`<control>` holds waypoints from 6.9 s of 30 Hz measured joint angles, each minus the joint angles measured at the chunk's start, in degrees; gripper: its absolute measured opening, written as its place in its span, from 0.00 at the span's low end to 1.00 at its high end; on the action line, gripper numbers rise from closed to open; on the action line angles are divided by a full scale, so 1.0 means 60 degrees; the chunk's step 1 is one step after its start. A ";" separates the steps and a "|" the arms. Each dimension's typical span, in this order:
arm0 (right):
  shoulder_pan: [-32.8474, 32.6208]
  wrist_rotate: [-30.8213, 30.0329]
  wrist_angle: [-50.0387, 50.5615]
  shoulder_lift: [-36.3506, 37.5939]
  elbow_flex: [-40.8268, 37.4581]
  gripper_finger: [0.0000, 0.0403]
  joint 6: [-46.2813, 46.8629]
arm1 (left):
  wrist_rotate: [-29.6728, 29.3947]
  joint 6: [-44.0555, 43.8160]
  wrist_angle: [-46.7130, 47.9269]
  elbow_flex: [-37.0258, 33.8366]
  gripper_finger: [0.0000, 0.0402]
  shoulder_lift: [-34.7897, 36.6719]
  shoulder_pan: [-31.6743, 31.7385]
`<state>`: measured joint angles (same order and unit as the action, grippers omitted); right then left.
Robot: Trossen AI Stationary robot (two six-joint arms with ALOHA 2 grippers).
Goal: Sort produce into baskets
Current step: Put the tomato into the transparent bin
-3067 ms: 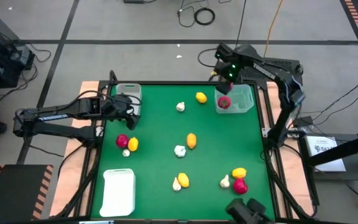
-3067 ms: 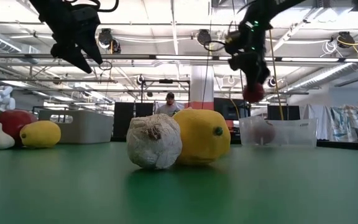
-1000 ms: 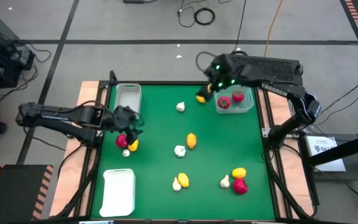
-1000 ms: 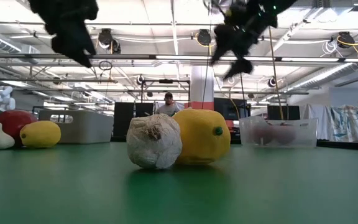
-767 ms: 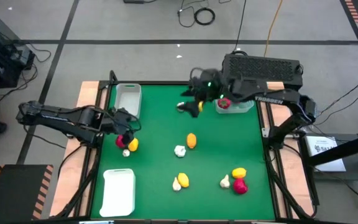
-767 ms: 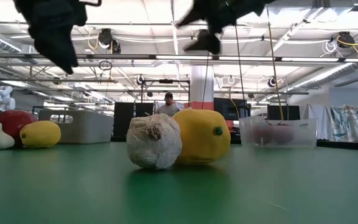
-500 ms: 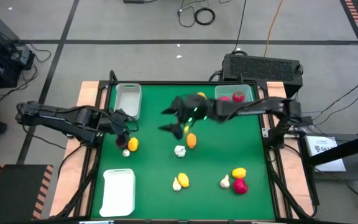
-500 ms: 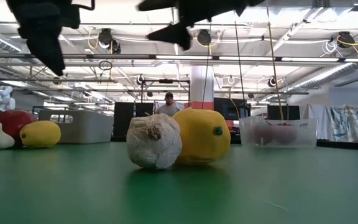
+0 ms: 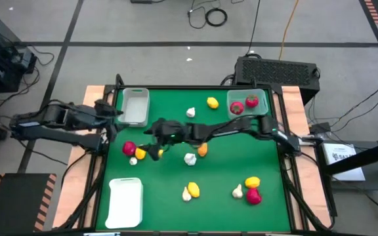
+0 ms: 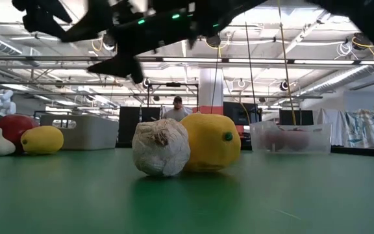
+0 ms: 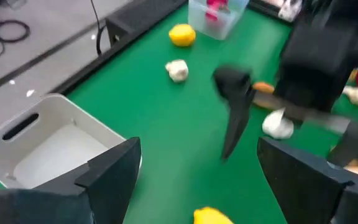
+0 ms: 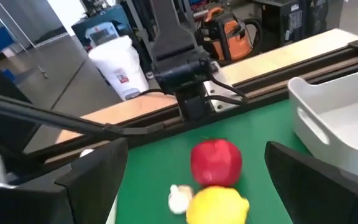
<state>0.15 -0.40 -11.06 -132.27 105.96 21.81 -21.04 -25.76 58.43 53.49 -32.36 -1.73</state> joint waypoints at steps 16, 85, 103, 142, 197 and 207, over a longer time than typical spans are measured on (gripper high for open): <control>-0.0108 -0.1371 0.0829 -0.3597 0.4535 0.92 -0.0272 | -0.0006 -0.0073 0.1252 -0.0007 0.82 0.0306 0.0046; -0.0062 -0.0802 0.1983 -0.3796 0.4828 0.92 -0.1849 | 0.1222 0.0511 0.4247 -0.2095 0.48 -0.1699 0.0028; 0.0916 -0.1260 0.9121 -0.0380 0.4811 0.92 -0.2567 | 0.3923 0.3455 0.1666 -0.1621 0.49 -0.1383 0.0022; 0.1351 -0.1174 1.1168 0.0032 0.4833 0.92 -0.4260 | 0.2718 0.6810 0.1487 -0.1597 0.90 -0.7216 -0.0653; 0.2409 0.0049 0.9447 0.2648 0.4859 0.87 -0.7120 | 0.2688 0.1170 -0.2118 -0.0278 0.76 -0.0295 0.1423; 0.1876 0.2119 0.6761 0.2406 0.4844 0.87 -0.7230 | 0.2788 -0.0916 -0.8070 -0.2117 0.76 0.0631 0.1423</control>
<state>11.41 12.32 29.51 -117.83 135.02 -21.57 -4.31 -31.26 10.01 40.79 -28.58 6.81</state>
